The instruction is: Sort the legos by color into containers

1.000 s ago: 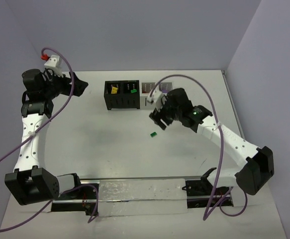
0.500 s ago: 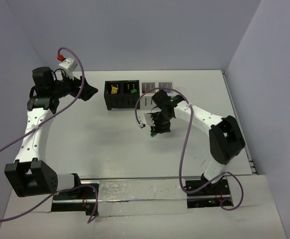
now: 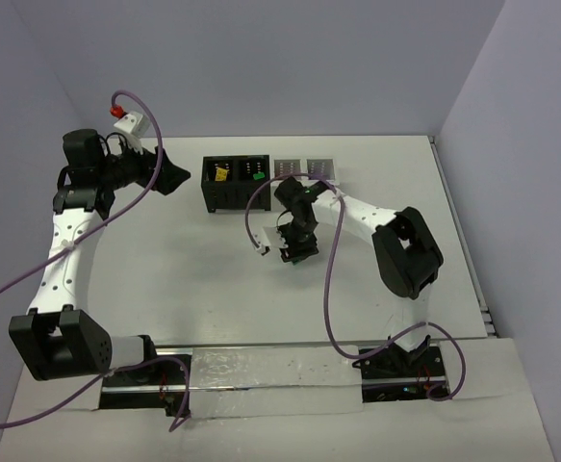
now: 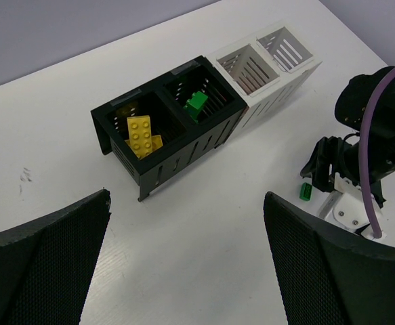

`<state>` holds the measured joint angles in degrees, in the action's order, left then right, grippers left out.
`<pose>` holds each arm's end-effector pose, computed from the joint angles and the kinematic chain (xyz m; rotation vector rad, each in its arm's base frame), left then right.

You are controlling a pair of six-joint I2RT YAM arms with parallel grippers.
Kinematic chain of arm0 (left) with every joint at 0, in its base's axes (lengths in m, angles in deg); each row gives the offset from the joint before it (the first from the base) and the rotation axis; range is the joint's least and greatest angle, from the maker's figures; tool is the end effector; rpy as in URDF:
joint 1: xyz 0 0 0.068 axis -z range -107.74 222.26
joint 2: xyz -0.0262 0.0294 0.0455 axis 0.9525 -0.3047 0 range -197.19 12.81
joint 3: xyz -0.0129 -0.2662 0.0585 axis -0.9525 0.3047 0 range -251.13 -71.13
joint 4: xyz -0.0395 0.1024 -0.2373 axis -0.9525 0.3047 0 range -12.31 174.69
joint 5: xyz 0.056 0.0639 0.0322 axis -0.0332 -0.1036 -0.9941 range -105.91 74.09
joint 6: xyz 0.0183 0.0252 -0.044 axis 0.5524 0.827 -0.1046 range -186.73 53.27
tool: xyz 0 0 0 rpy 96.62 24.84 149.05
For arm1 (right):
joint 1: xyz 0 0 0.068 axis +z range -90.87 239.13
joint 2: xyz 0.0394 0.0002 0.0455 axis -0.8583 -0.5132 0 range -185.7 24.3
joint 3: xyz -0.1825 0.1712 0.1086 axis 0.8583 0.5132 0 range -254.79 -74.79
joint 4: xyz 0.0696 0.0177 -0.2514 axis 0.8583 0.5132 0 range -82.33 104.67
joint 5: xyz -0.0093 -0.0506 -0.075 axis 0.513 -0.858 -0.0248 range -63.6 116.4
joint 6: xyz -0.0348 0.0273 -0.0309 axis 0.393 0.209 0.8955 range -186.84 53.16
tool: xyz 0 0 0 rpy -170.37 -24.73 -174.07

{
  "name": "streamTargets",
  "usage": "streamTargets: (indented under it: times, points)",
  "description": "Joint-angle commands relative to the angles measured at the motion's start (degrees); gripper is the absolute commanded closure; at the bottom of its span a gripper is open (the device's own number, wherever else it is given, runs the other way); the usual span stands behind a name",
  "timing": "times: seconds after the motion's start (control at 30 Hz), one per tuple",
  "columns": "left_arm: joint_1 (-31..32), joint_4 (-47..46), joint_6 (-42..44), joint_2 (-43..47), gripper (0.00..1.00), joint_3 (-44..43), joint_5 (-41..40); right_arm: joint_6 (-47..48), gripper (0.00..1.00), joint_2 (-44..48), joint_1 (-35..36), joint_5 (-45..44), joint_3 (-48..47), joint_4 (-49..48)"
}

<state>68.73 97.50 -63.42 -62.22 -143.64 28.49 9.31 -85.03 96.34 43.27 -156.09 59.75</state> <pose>0.2920 -0.0069 0.3799 0.4981 1.8342 -0.6735 0.2887 0.2323 0.1939 -2.4142 1.5429 0.3182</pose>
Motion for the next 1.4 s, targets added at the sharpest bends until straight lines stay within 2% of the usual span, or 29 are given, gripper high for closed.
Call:
streamTargets:
  times: [0.0, 0.3, 0.5, 0.67, 0.9, 0.97, 1.1, 1.2, 1.27, 1.3, 1.37]
  points:
    - [0.1, -1.7, -0.1, -0.3, 0.01, -1.9, 1.4, 0.6, 0.41, -0.9, 1.1, -1.4, -0.8, 0.8]
    - [0.0, -1.8, 0.2, -0.2, 0.01, -1.1, 0.4, -1.5, 0.39, -4.3, 2.8, -3.6, -1.0, -1.2]
    - [0.1, -1.3, 1.0, -0.4, 0.01, -0.9, -0.3, -2.0, 0.43, -5.3, 3.9, -4.1, -0.6, -1.2]
    - [0.0, -1.6, 0.8, -0.6, 0.01, -0.7, -0.4, -2.3, 0.6, -5.5, 4.9, -5.2, 0.8, -2.4]
    - [0.1, -2.1, 0.3, -0.6, 0.01, -0.6, -1.1, -6.0, 0.97, -3.2, 5.4, -4.1, -0.7, -1.1]
    - [0.0, -2.7, -0.6, -0.5, 0.01, -0.6, -1.6, -8.7, 1.0, -1.9, 5.3, -2.0, -5.3, 0.2]
    - [-0.2, -4.8, -4.2, -0.3, 0.01, -0.2, -4.6, -21.0, 1.0, 0.5, 2.8, 7.8, -17.1, 0.7]
    - [-0.5, -7.1, -9.6, -0.3, 0.01, 0.0, -7.8, -37.7, 1.0, 0.6, -1.8, 14.5, -29.4, -8.2]
    - [-0.5, -8.1, -11.2, -0.4, 0.01, -0.1, -9.7, -47.0, 1.0, 0.7, -3.9, 13.6, -32.2, -14.5]
    - [-0.5, -8.6, -12.5, -0.5, 0.01, -0.3, -10.7, -54.3, 1.0, 0.9, -5.1, 10.5, -32.4, -21.3]
    - [-0.5, -9.1, -14.2, -0.6, 0.01, -0.5, -12.8, -60.1, 1.0, 0.8, -5.8, 7.5, -32.3, -28.8]
